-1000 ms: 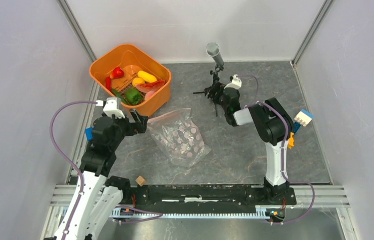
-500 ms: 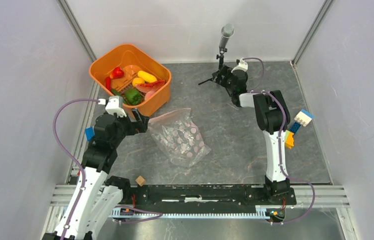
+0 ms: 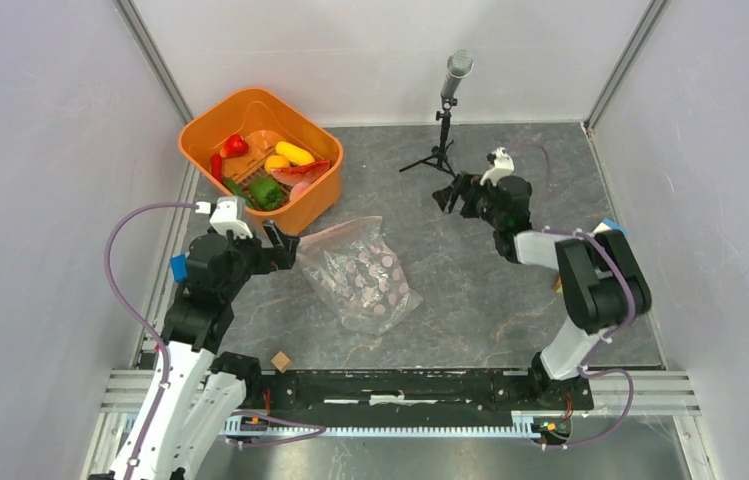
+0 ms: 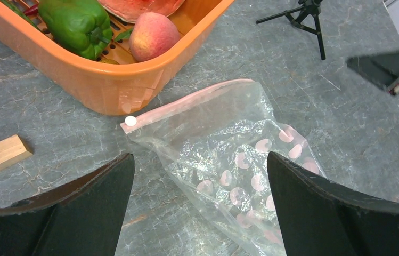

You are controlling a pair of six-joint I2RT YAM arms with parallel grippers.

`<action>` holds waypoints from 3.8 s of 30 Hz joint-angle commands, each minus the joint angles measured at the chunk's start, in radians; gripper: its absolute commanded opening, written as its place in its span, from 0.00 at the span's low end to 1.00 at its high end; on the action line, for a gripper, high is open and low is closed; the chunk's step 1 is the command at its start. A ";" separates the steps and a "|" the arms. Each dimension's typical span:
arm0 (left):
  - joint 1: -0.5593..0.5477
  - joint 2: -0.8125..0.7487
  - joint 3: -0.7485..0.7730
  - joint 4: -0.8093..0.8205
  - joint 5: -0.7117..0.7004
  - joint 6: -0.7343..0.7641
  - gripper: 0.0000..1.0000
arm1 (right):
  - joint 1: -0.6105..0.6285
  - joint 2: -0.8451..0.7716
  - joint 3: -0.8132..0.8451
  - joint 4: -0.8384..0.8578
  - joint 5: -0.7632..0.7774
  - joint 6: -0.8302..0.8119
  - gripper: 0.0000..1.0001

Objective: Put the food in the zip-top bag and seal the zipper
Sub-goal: Move the distractor to the center of the board, then pick up the zipper food storage bag at the center of the board.

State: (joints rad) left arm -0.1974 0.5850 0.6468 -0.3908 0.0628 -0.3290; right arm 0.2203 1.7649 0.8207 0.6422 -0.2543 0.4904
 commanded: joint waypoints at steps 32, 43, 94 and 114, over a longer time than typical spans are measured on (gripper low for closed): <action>0.007 -0.006 0.001 0.004 0.042 -0.027 1.00 | 0.434 -0.335 -0.243 -0.285 -0.227 -0.420 0.00; 0.008 0.006 -0.002 0.084 0.262 -0.032 1.00 | 0.435 -0.980 -0.539 -0.321 -0.340 -1.072 0.00; -0.210 0.357 0.066 0.124 0.727 -0.005 0.34 | 0.037 -0.765 -0.225 -0.572 -0.673 -1.205 0.00; -0.261 0.348 0.043 0.348 0.310 -0.637 0.02 | 0.455 -0.927 -0.113 -0.634 0.192 -0.296 0.71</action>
State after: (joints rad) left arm -0.4385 0.9245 0.6659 -0.0944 0.4774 -0.7959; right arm 0.4473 0.9245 0.7776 0.0689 -0.3561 0.0319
